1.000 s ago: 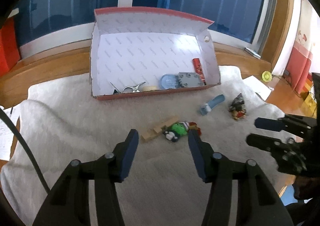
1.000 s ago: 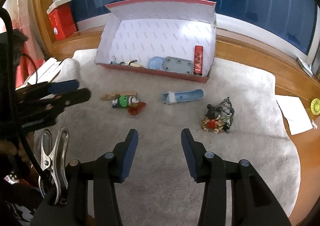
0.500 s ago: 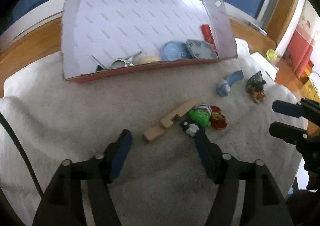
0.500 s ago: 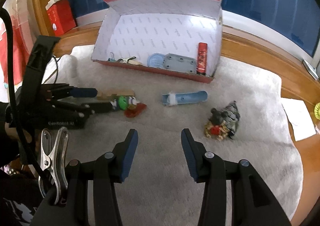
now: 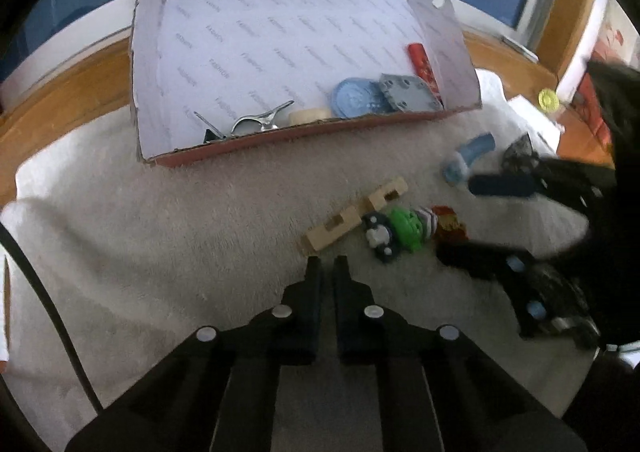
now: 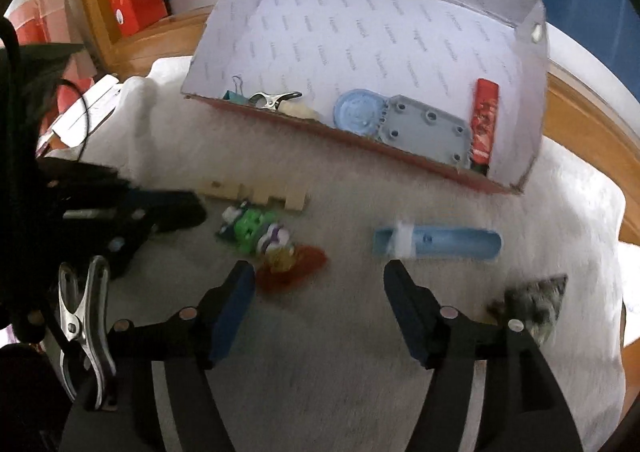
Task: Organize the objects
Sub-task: 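Grasp the wooden stick with the left tool while the right grasps the blue plastic hook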
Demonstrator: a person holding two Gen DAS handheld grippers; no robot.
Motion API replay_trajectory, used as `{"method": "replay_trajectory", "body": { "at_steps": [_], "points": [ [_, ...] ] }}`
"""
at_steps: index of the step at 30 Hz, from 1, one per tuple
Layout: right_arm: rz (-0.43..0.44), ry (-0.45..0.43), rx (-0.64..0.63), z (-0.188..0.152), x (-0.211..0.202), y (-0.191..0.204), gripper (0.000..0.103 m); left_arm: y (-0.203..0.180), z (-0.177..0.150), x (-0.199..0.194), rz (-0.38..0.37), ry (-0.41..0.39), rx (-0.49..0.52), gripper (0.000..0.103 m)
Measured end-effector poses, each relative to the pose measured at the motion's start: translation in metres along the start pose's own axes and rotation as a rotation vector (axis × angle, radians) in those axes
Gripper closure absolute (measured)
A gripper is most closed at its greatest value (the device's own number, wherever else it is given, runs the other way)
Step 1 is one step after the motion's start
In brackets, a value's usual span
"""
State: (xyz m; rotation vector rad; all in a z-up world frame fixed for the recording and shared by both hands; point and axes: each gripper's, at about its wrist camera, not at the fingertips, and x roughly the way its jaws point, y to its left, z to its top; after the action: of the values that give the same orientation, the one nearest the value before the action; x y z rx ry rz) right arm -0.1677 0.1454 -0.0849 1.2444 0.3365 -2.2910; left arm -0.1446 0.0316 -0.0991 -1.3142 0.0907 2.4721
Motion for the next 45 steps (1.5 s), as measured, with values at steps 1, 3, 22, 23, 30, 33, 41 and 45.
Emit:
{"method": "replay_trajectory", "body": {
  "at_steps": [1,3,22,23,30,33,41,45],
  "points": [
    [0.002,0.002,-0.007,0.002,0.002,0.0,0.04,0.0,-0.001,-0.003,0.004,0.004,0.002,0.1],
    [0.011,-0.006,-0.026,0.005,0.003,0.003,0.067,0.004,-0.004,-0.008,-0.005,0.011,-0.02,0.101],
    [0.011,0.002,0.01,-0.022,-0.026,0.003,0.085,0.007,0.03,0.017,-0.13,0.074,0.208,0.057],
    [0.0,-0.002,0.009,-0.022,-0.027,0.002,0.085,0.008,0.03,0.018,-0.135,0.077,0.21,0.057],
    [-0.089,-0.017,0.009,-0.014,-0.021,-0.009,0.068,0.01,0.032,0.021,-0.097,0.041,0.186,0.086],
    [-0.128,-0.033,-0.043,-0.009,-0.021,-0.011,0.055,0.019,0.034,0.021,-0.13,0.05,0.131,0.094],
    [-0.229,0.001,-0.157,0.013,-0.005,-0.039,0.032,0.033,0.018,-0.005,-0.154,0.034,-0.048,0.094],
    [-0.088,0.067,-0.101,0.016,0.01,-0.063,0.052,0.028,0.01,-0.016,-0.135,0.036,-0.071,0.094]
  ]
}}
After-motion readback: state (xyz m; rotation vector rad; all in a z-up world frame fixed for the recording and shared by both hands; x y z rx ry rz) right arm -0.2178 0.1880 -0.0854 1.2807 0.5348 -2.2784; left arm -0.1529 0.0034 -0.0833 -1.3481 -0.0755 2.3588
